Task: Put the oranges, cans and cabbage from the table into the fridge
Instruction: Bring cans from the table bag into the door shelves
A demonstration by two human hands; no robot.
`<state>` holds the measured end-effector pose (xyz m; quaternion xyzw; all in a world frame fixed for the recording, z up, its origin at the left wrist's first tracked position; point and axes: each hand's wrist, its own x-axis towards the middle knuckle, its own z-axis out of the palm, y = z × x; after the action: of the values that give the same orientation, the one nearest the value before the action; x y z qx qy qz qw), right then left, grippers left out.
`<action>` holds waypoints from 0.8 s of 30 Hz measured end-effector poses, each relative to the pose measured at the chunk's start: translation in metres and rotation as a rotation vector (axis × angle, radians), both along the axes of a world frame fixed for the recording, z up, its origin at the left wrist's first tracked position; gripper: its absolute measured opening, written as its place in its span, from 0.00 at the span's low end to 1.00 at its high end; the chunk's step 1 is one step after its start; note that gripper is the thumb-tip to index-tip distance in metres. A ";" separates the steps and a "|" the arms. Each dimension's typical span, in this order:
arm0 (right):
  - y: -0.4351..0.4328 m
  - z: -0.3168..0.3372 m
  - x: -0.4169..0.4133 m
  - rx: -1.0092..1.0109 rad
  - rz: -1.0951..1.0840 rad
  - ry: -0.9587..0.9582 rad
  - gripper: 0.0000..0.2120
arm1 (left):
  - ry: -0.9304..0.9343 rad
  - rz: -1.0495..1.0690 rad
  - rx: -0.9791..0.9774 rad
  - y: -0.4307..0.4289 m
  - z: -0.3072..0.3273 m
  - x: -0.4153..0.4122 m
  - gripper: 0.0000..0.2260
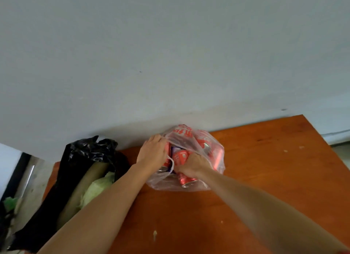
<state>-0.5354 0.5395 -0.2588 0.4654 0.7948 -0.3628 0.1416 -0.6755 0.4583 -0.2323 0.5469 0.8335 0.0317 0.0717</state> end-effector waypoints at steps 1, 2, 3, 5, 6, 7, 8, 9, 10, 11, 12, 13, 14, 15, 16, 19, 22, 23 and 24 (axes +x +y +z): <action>0.000 0.000 0.006 -0.061 -0.017 0.005 0.32 | 0.006 -0.013 -0.011 0.002 -0.001 0.000 0.15; 0.001 0.000 0.012 -0.118 -0.035 0.011 0.34 | 0.015 -0.028 -0.024 0.004 -0.003 0.001 0.16; 0.004 0.001 0.019 -0.160 -0.049 0.030 0.34 | 0.017 -0.042 -0.038 0.005 -0.005 0.002 0.17; 0.011 0.006 0.032 -0.161 -0.056 0.098 0.33 | -0.005 -0.057 -0.074 0.004 -0.007 0.004 0.23; 0.015 0.011 0.037 -0.133 -0.065 0.136 0.31 | 0.002 -0.061 -0.099 0.004 -0.009 0.005 0.26; 0.019 0.017 0.042 -0.101 -0.081 0.176 0.27 | 0.034 -0.063 -0.125 0.002 -0.012 0.006 0.26; 0.023 0.024 0.046 -0.063 -0.101 0.205 0.22 | 0.070 -0.057 -0.146 0.001 -0.014 0.007 0.26; 0.029 0.030 0.049 -0.019 -0.131 0.228 0.19 | 0.098 -0.041 -0.158 0.001 -0.016 0.008 0.24; 0.035 0.033 0.052 0.014 -0.180 0.255 0.19 | 0.107 -0.011 -0.160 0.002 -0.018 0.010 0.22; 0.042 0.035 0.054 0.024 -0.248 0.299 0.21 | 0.101 0.029 -0.156 0.004 -0.019 0.011 0.20; 0.048 0.035 0.056 0.027 -0.323 0.348 0.24 | 0.090 0.071 -0.148 0.006 -0.020 0.012 0.19; 0.055 0.035 0.056 0.038 -0.391 0.391 0.27 | 0.083 0.111 -0.144 0.008 -0.022 0.013 0.19; 0.060 0.036 0.056 0.056 -0.431 0.408 0.28 | 0.077 0.151 -0.153 0.010 -0.025 0.012 0.19; 0.065 0.035 0.055 0.067 -0.446 0.405 0.30 | 0.071 0.192 -0.176 0.010 -0.027 0.011 0.21; 0.069 0.032 0.054 0.073 -0.445 0.387 0.30 | 0.070 0.227 -0.206 0.010 -0.030 0.009 0.23; 0.072 0.024 0.050 0.123 -0.389 0.312 0.33 | 0.076 0.292 -0.282 0.009 -0.036 0.005 0.31; 0.065 0.010 0.047 0.175 -0.289 0.252 0.37 | 0.068 0.344 -0.330 0.014 -0.043 0.005 0.40; 0.062 0.005 0.046 0.178 -0.264 0.251 0.38 | 0.061 0.364 -0.331 0.017 -0.046 0.006 0.43; 0.060 0.001 0.044 0.180 -0.242 0.253 0.39 | 0.049 0.390 -0.322 0.020 -0.049 0.005 0.45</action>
<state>-0.4910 0.5997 -0.2577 0.5193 0.7737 -0.3601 -0.0464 -0.6701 0.4787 -0.2809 0.3580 0.9190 -0.1014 0.1303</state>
